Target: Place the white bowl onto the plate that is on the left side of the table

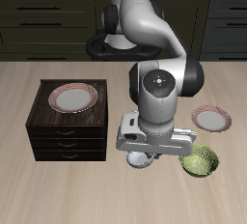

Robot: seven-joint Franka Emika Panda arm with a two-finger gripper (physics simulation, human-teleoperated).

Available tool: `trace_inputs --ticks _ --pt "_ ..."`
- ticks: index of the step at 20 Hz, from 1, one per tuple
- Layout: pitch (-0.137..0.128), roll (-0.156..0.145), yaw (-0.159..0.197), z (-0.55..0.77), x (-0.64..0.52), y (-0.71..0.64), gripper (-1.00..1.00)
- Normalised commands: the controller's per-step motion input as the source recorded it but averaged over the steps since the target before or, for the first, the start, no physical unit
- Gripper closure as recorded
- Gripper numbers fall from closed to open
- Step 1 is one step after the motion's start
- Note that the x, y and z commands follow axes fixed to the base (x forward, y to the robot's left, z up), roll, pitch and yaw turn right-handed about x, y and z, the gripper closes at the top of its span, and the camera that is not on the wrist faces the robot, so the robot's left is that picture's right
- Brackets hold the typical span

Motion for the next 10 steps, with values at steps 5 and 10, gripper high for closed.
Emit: trace_inputs --ticks 5,10 --pt "-0.082 -0.033 0.024 0.53 -0.16 -0.11 1.00" --pt "-0.088 -0.025 0.003 0.66 -0.26 -0.13 1.00"
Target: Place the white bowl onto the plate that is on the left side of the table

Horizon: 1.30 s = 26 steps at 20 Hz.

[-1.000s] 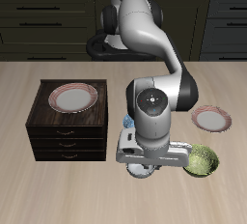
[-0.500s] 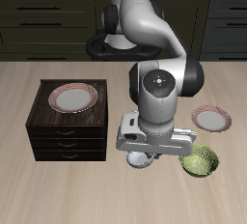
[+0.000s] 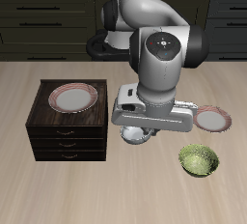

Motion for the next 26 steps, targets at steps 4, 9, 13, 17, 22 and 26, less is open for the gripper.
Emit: trace_inputs --ticks 4,9,13,17,22,26 --pt "-0.061 -0.003 0.007 0.49 -0.13 -0.07 1.00" --pt "-0.065 -0.005 0.013 0.50 -0.21 -0.04 1.00" --pt "-0.017 0.004 -0.008 0.17 -0.13 0.04 1.00" --pt "-0.026 0.003 -0.004 0.13 -0.27 0.13 1.00" --pt "0.001 0.003 -0.079 0.09 -0.34 0.04 1.00" --pt "-0.040 -0.027 -0.005 0.38 -0.50 -0.03 1.00"
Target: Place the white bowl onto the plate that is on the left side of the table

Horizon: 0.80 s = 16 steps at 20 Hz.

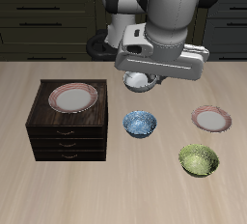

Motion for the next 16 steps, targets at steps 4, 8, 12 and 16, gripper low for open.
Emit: trace_inputs --ticks 4,8,12,16 --pt "-0.019 -0.021 -0.003 0.15 -0.47 0.02 1.00" --pt "0.015 -0.034 0.004 -0.08 -0.27 -0.03 1.00" --pt "-0.008 0.026 -0.006 -0.02 -0.30 0.00 1.00" --pt "-0.080 0.004 0.047 0.07 -0.54 0.19 1.00"
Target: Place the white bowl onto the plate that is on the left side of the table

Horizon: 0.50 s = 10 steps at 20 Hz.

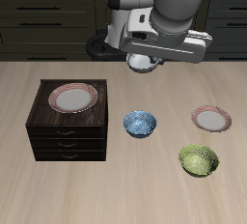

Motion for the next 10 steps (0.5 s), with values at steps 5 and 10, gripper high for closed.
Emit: trace_inputs --ticks 5,10 --pt "-0.018 0.022 -0.016 -0.02 -0.45 0.13 1.00" --pt "-0.069 -0.014 0.021 0.10 -0.21 0.21 1.00"
